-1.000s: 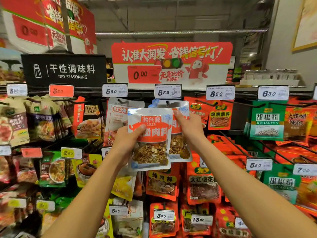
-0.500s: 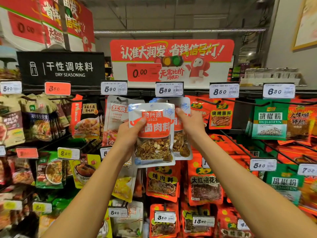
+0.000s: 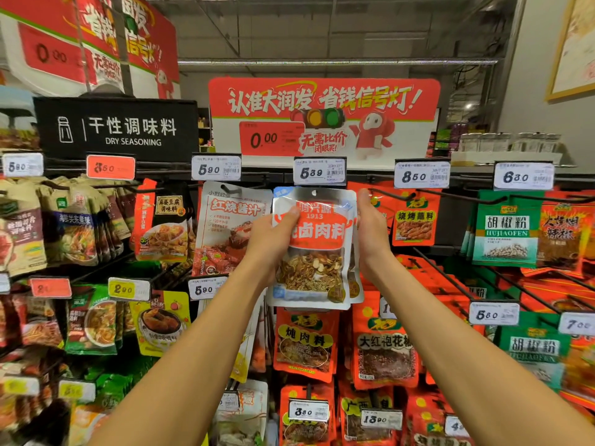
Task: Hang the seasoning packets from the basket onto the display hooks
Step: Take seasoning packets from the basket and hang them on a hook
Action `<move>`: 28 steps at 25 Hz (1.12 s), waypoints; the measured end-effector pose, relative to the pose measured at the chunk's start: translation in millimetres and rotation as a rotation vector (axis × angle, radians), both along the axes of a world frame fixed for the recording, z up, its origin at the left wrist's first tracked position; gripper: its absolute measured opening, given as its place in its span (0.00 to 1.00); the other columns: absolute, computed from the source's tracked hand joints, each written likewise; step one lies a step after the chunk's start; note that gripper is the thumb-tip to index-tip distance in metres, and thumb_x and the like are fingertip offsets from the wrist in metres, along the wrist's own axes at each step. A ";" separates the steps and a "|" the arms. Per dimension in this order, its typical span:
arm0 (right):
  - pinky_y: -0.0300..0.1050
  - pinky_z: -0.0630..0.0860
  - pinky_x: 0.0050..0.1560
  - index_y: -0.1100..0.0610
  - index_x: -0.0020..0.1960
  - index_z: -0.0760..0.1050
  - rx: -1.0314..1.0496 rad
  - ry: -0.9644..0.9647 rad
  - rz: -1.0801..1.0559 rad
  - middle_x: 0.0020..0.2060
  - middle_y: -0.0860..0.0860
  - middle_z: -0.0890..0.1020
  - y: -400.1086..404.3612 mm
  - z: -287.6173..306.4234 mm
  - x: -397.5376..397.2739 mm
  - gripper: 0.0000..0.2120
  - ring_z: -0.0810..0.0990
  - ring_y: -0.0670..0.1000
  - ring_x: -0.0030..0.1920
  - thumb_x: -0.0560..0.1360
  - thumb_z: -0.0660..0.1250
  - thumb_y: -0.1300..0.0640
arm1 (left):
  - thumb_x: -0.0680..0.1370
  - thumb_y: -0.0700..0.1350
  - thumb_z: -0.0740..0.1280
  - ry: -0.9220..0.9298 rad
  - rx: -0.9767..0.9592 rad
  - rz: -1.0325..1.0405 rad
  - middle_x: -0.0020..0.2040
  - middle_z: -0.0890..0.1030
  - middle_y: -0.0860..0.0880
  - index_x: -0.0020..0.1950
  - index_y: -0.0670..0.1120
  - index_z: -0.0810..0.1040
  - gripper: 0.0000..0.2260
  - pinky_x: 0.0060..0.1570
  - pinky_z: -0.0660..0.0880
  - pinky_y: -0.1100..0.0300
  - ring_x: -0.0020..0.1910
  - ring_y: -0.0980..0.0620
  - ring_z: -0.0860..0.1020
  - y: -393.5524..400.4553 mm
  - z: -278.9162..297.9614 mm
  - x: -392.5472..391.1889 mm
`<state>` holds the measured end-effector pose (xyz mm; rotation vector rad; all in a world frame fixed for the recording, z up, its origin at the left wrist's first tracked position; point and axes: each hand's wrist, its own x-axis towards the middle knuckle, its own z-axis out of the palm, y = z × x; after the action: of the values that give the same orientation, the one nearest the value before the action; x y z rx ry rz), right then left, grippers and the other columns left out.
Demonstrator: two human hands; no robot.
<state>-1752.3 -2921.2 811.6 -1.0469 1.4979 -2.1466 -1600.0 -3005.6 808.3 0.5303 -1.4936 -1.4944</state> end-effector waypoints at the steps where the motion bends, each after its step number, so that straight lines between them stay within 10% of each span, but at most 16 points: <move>1: 0.57 0.84 0.51 0.55 0.51 0.78 0.042 0.095 -0.076 0.46 0.55 0.86 -0.8 2.1 0.7 0.25 0.87 0.56 0.47 0.76 0.61 0.33 | 0.79 0.55 0.69 -0.006 0.006 0.004 0.41 0.88 0.51 0.52 0.47 0.80 0.11 0.36 0.82 0.56 0.41 0.53 0.87 1.3 1.8 -4.1; 5: 0.59 0.84 0.48 0.58 0.50 0.77 0.149 0.259 -0.269 0.43 0.54 0.85 -2.0 13.4 0.8 0.19 0.86 0.55 0.43 0.79 0.65 0.41 | 0.79 0.53 0.70 0.006 0.041 0.020 0.39 0.87 0.52 0.50 0.48 0.80 0.09 0.31 0.81 0.58 0.38 0.53 0.86 2.5 5.3 -12.7; 14: 0.43 0.78 0.35 0.56 0.48 0.76 0.197 0.273 -0.290 0.42 0.51 0.85 -2.1 11.7 0.1 0.17 0.86 0.50 0.41 0.79 0.66 0.41 | 0.78 0.52 0.70 -0.039 0.086 0.015 0.42 0.88 0.49 0.49 0.49 0.80 0.07 0.55 0.81 0.42 0.44 0.48 0.87 1.7 5.5 -10.3; 20: 0.55 0.81 0.55 0.52 0.68 0.68 0.234 0.317 -0.251 0.54 0.48 0.82 19.9 -5.7 18.1 0.23 0.83 0.53 0.54 0.80 0.63 0.39 | 0.77 0.51 0.69 -0.135 -0.284 0.283 0.49 0.82 0.57 0.52 0.57 0.76 0.05 0.52 0.81 0.47 0.49 0.56 0.82 5.7 -18.2 4.0; 23: 0.54 0.74 0.65 0.54 0.79 0.55 0.288 0.444 -0.215 0.69 0.52 0.76 25.8 -34.0 28.3 0.30 0.77 0.55 0.66 0.83 0.59 0.42 | 0.76 0.47 0.69 -0.221 -0.394 0.098 0.52 0.81 0.64 0.59 0.67 0.70 0.18 0.51 0.76 0.61 0.52 0.66 0.79 6.3 -35.7 8.3; 28: 0.50 0.71 0.57 0.59 0.75 0.60 0.394 0.371 -0.269 0.65 0.58 0.78 -8.4 -22.2 11.2 0.25 0.77 0.62 0.64 0.84 0.57 0.46 | 0.76 0.45 0.70 -0.258 -0.274 0.230 0.49 0.80 0.59 0.61 0.55 0.73 0.16 0.45 0.75 0.58 0.49 0.55 0.80 -12.0 -23.6 -23.8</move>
<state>-1741.0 -2929.6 789.4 -1.1919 2.2350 -1.7585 -1623.8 -3017.6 784.7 0.7212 -1.7380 -1.0524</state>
